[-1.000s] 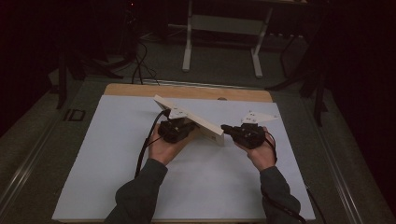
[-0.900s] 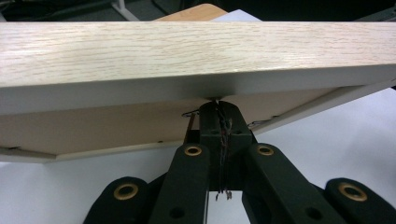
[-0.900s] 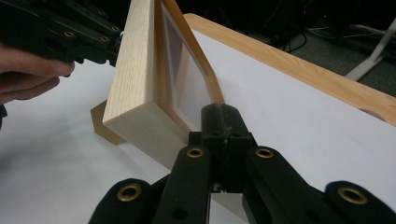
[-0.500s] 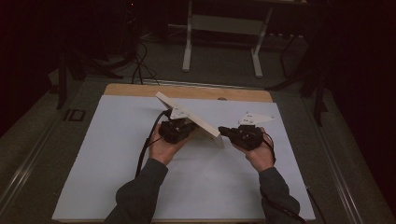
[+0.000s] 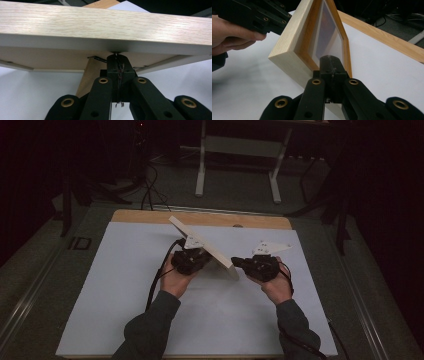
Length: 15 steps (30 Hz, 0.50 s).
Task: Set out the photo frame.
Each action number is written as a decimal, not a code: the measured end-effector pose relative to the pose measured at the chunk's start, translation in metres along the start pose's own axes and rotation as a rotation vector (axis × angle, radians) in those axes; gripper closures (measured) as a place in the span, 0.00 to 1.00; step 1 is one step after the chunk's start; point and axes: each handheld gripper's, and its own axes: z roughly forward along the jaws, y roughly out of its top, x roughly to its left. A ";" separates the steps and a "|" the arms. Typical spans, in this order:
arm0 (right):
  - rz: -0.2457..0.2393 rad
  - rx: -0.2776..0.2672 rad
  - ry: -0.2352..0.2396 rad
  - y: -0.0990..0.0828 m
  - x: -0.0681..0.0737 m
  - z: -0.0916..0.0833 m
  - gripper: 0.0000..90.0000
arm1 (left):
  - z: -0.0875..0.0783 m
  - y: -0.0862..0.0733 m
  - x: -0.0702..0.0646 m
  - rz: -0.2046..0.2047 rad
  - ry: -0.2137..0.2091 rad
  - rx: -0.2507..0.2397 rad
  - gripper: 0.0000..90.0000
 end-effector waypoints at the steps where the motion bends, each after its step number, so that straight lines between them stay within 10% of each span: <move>1: -0.001 0.002 0.001 0.000 0.000 0.000 1.00 | 0.000 0.000 -0.001 0.004 0.001 -0.002 1.00; 15: 0.003 0.006 0.023 0.000 0.003 0.002 1.00 | -0.004 -0.003 -0.016 0.030 -0.015 -0.018 1.00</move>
